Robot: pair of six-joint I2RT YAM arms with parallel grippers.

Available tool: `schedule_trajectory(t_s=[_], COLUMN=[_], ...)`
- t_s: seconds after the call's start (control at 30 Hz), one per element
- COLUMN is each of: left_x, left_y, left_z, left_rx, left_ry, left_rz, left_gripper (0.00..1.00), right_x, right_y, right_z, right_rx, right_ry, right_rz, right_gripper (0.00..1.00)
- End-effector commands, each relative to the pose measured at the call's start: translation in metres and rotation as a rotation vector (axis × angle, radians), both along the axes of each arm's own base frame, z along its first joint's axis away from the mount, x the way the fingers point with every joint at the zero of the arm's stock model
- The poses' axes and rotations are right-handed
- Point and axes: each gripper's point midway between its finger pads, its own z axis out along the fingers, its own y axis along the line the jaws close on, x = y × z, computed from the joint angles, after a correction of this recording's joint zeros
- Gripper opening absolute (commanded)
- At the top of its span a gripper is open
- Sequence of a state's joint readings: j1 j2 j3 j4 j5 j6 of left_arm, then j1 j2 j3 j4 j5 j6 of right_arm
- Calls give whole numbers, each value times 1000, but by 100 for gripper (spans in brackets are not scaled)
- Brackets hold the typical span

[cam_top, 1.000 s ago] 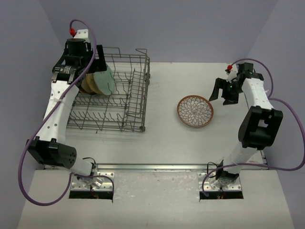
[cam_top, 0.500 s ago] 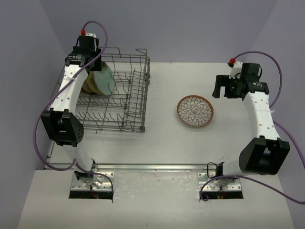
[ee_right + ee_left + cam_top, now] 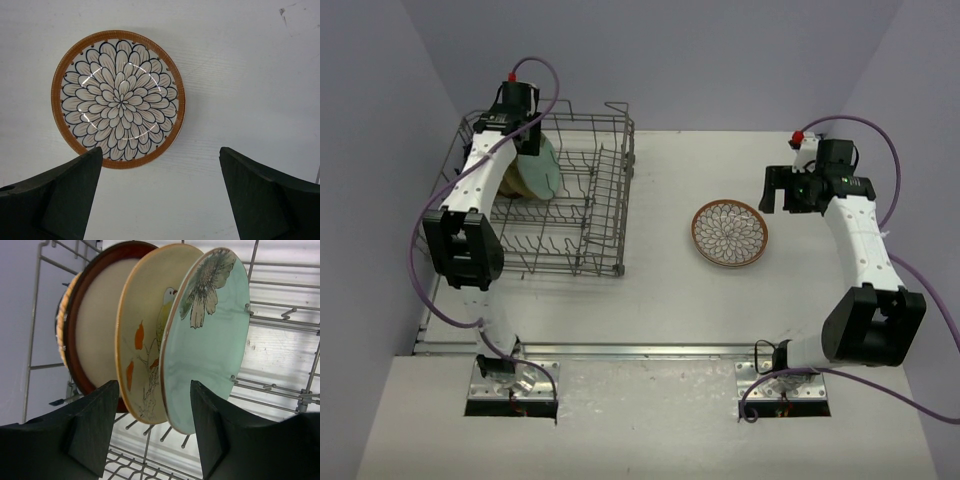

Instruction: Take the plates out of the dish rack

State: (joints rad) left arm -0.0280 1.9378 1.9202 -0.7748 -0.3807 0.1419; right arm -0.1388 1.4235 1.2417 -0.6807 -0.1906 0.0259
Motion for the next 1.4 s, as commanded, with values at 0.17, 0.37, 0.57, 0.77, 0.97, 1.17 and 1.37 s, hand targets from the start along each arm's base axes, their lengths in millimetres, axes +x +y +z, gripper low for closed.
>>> schedule_trajectory(t_s=[0.17,0.37,0.57,0.77,0.97,1.17,1.37], left_x=[32,34,35,29,13,-7,-43], left_y=[-7,-15,-13,-2,16,14,-33], left_z=[-26,-40,-2,57,142,193,258], left_rx=[-58,-120,-134,-77,32,97,-100], left_ry=[-14,8,-66,-182,-365,-492,-659], left_rz=[-3,-15,0,16,54,28,-169], left_gripper=[43,30,0,0,0,0,0], right_x=[0,-4,-5,-4,-1,2,3], right_y=[18,20,24,28,32,41,61], right_z=[14,15,19,23,32,39,62], right_rx=[42,38,53,59,63,89,179], right_ry=[-68,-85,-96,-110,-143,-160,-225], right_rz=[50,63,81,93,105,123,177], right_gripper=[99,99,99,99,99,99,99])
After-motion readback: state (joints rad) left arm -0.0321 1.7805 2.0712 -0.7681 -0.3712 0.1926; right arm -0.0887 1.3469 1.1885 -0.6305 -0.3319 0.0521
